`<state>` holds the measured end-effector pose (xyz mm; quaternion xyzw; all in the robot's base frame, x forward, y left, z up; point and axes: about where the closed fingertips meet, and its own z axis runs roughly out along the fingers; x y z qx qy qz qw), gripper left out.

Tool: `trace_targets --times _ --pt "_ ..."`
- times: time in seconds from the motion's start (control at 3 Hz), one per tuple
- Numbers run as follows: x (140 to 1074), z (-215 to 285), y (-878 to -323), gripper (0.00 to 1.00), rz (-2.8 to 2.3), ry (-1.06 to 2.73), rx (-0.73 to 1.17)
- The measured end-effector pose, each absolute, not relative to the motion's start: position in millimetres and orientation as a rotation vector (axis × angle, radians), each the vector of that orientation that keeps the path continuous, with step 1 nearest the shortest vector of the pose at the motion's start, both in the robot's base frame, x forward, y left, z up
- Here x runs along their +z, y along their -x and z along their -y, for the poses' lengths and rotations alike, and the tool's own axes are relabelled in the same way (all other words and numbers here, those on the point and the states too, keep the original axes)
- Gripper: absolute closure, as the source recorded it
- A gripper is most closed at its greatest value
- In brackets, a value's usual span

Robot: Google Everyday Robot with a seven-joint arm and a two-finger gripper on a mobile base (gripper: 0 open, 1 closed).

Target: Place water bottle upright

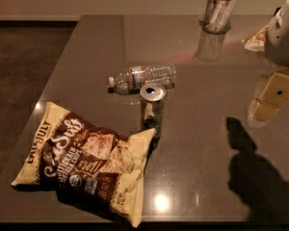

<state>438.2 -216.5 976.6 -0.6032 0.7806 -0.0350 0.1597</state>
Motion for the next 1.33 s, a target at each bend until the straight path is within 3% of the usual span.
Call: trace_targets --times 0.67,1.33 --pt "979.9 207.8 -453.2 0.00 -2.207 1.723 -0.085" --pt "971.9 161.3 -509.7 0.00 -2.144 1.807 0.012"
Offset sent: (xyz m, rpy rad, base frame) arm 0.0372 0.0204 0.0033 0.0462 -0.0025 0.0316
